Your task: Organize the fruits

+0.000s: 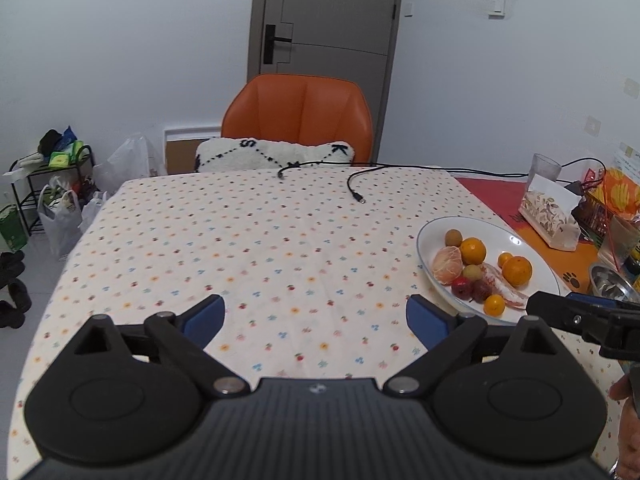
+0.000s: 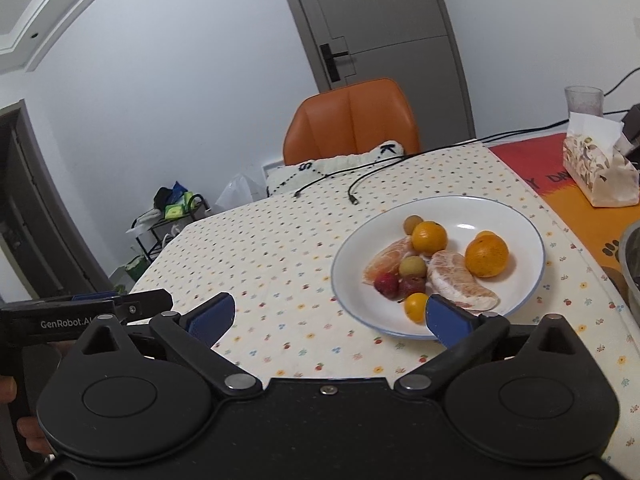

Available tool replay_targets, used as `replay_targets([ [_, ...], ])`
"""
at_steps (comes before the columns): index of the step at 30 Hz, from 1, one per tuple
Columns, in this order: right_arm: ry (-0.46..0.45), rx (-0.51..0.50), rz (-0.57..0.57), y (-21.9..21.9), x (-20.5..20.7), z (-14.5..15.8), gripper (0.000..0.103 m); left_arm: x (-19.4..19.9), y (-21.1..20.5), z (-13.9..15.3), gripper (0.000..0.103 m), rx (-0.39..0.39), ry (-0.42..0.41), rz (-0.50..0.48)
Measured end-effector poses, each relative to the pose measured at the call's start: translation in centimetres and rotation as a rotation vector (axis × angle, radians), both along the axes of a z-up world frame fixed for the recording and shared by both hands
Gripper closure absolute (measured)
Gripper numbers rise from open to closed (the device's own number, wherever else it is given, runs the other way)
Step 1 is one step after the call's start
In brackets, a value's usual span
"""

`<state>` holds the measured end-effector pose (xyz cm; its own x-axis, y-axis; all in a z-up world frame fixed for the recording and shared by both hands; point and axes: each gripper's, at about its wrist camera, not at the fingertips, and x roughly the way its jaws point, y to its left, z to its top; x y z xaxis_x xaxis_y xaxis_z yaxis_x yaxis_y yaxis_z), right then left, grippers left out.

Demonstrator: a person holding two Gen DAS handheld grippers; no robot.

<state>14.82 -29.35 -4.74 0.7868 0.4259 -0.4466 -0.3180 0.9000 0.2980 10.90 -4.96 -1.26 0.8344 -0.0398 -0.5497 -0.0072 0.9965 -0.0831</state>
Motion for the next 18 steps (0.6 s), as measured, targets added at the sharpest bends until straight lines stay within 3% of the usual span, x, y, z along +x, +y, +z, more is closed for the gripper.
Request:
replay_targets([
  [18,0.023,-0.051,0.048,1.6,-3.7,0.8,0.0,-4.6,2.4,1.1,0.003,0.036,0.024,0.027],
])
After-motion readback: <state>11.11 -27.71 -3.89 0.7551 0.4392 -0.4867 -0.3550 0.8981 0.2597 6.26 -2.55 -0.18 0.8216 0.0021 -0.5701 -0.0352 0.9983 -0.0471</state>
